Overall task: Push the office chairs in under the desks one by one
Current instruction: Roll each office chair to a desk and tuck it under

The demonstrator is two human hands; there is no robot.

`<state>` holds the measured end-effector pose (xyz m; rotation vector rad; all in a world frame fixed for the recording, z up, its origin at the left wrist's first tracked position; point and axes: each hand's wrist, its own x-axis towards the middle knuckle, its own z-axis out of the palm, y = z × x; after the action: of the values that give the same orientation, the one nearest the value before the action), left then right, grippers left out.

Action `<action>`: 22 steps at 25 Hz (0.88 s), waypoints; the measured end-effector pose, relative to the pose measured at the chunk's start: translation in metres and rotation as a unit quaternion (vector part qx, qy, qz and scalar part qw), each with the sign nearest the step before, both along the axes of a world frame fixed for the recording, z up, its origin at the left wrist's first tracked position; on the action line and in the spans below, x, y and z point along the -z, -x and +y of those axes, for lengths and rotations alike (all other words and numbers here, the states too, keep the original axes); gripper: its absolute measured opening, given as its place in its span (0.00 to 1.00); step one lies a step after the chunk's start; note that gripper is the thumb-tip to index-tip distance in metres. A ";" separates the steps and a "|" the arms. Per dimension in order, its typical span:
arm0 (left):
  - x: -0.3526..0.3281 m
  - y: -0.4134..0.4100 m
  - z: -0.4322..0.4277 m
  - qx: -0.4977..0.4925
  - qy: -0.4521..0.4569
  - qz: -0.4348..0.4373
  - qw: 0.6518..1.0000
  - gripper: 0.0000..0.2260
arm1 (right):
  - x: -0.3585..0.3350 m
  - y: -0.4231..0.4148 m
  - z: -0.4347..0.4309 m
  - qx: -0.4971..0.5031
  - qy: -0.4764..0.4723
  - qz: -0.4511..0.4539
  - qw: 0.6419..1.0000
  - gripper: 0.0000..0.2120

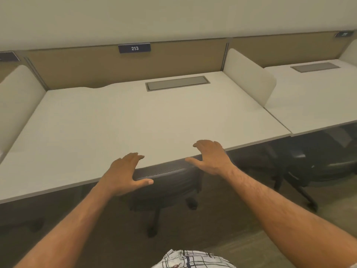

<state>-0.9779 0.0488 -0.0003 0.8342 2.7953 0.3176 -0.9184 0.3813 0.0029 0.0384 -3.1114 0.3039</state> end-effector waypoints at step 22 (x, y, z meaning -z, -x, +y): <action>0.048 -0.187 0.177 0.260 0.061 0.113 0.957 0.51 | 0.048 -0.351 0.079 0.289 -0.030 -0.066 0.955 0.55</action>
<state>-0.7912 0.2255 -0.0483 1.6049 2.6141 -0.0421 -0.5678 0.4606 -0.0456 -0.9023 -3.0663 0.1977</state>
